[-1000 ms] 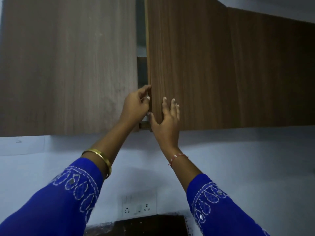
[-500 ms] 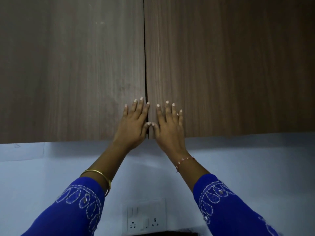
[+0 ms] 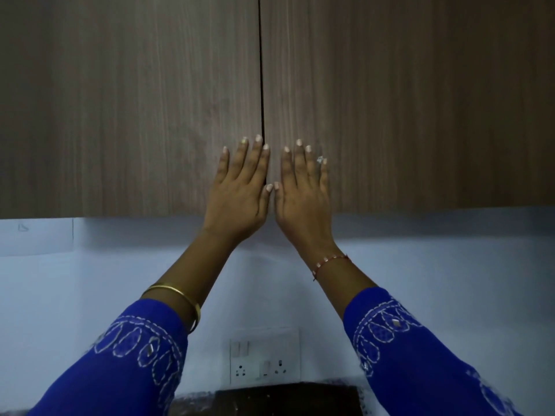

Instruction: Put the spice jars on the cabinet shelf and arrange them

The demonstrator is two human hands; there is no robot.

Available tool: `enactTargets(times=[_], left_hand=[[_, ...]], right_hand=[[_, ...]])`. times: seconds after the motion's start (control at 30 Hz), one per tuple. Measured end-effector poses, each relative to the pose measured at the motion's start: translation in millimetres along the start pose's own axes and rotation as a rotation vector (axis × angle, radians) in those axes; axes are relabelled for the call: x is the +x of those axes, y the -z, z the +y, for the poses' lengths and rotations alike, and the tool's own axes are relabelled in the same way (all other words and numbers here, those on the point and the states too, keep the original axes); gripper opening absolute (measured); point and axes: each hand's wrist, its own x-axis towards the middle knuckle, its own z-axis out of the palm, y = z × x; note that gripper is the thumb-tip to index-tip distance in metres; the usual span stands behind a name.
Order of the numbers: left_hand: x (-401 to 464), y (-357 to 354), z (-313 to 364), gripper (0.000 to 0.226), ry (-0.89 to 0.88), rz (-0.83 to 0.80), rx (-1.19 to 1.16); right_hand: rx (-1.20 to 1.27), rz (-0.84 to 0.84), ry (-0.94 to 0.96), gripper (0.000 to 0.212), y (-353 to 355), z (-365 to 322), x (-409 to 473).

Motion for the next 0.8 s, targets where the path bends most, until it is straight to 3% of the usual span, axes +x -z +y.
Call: enactTargets(times=[0.23,0.53,0.8], left_hand=[[-11,4,9,0.062,0.029,-0.061,-0.039],[-26,47,14,0.057,0.06,-0.42,-0.139],[-82,77,-5,0.055,0.143,-0.26,-0.19]], right_hand=[[-0.039,-0.174,0.014,0.058,16,0,0],[-0.143,-0.484,0.114,0.063,57,1,-5],[-0.094,-0.421,0.093,0.064,87,-5,-43]])
